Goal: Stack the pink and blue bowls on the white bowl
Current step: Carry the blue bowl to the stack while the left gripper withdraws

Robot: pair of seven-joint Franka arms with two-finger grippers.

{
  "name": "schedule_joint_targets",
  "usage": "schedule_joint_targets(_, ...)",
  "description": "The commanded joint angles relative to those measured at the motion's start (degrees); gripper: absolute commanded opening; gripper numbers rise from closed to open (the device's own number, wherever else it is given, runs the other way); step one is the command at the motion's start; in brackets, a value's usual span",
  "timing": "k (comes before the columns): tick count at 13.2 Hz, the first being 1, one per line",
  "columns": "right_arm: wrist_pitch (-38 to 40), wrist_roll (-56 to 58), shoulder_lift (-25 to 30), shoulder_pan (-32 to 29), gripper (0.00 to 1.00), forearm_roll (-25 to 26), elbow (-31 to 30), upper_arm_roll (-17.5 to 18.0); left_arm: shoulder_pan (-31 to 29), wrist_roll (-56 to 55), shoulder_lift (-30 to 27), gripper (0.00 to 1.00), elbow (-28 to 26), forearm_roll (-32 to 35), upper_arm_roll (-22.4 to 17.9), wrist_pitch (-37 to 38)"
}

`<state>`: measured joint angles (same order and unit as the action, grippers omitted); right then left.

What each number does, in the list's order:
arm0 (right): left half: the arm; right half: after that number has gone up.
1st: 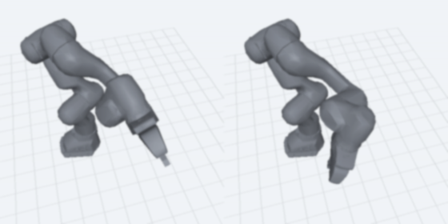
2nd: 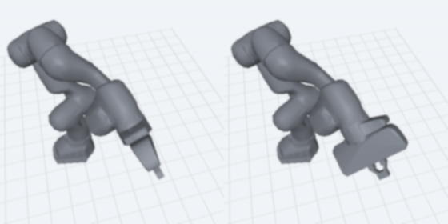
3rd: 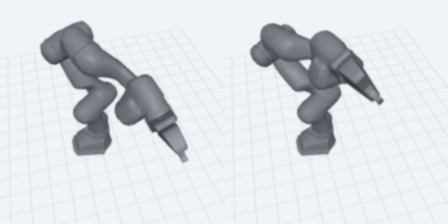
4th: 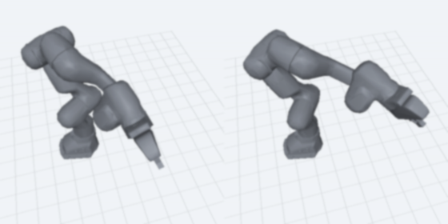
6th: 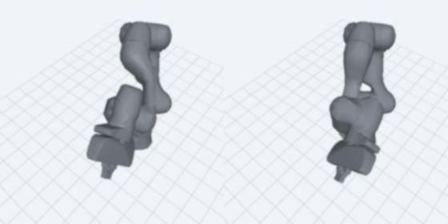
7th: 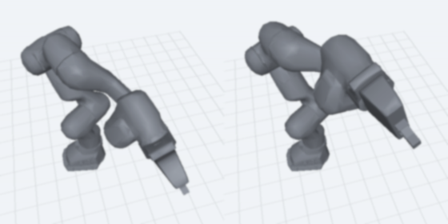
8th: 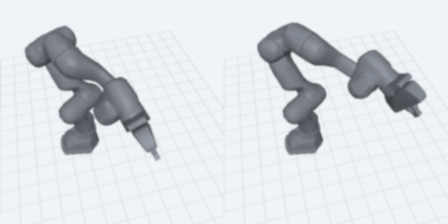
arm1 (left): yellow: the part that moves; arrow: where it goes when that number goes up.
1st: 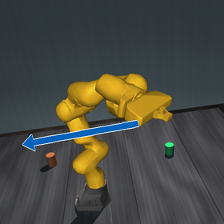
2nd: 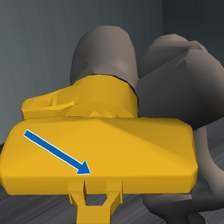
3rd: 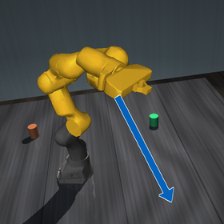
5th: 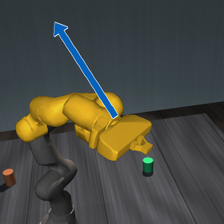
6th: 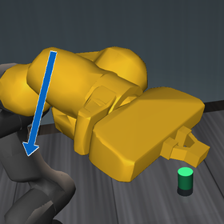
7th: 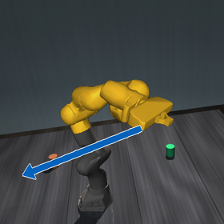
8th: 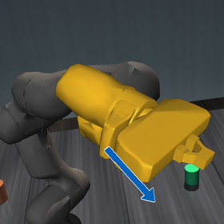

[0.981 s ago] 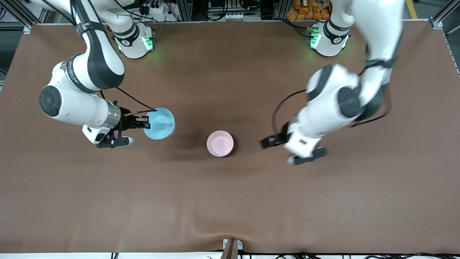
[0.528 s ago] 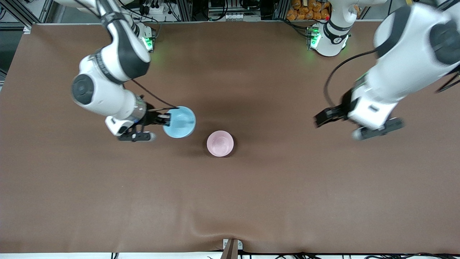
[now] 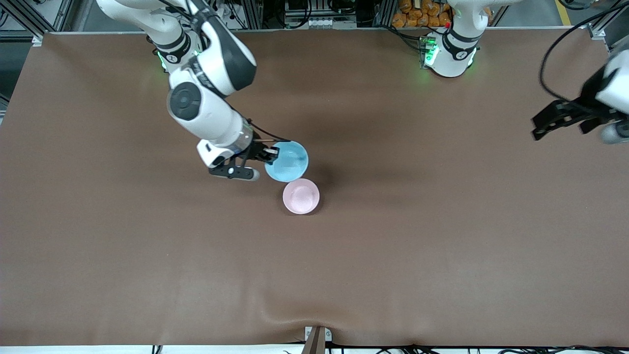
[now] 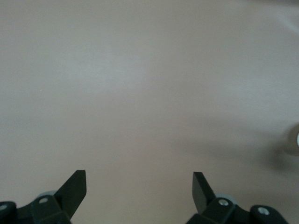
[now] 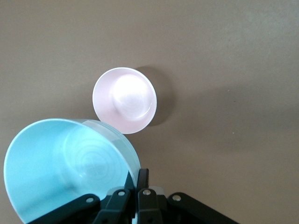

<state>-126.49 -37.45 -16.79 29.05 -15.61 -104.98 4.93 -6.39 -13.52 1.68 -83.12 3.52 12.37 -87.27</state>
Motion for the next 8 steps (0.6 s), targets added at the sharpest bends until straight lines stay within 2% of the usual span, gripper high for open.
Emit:
schedule_joint_targets(1,-2.4,-4.8,-2.9,1.1,0.00,3.0,2.1,-0.5,-1.4,0.3,-2.8,1.00,-1.7,0.2,0.6,1.4)
schedule_joint_targets(4,-2.6,-5.1,-5.9,1.3,0.00,3.0,4.4,-0.5,-2.4,0.7,-3.3,1.00,-1.8,0.1,0.6,1.8)
schedule_joint_targets(8,-11.1,-7.5,-11.4,2.4,0.00,3.0,4.8,-0.5,-2.8,3.3,-4.1,1.00,-1.9,0.2,0.4,1.2)
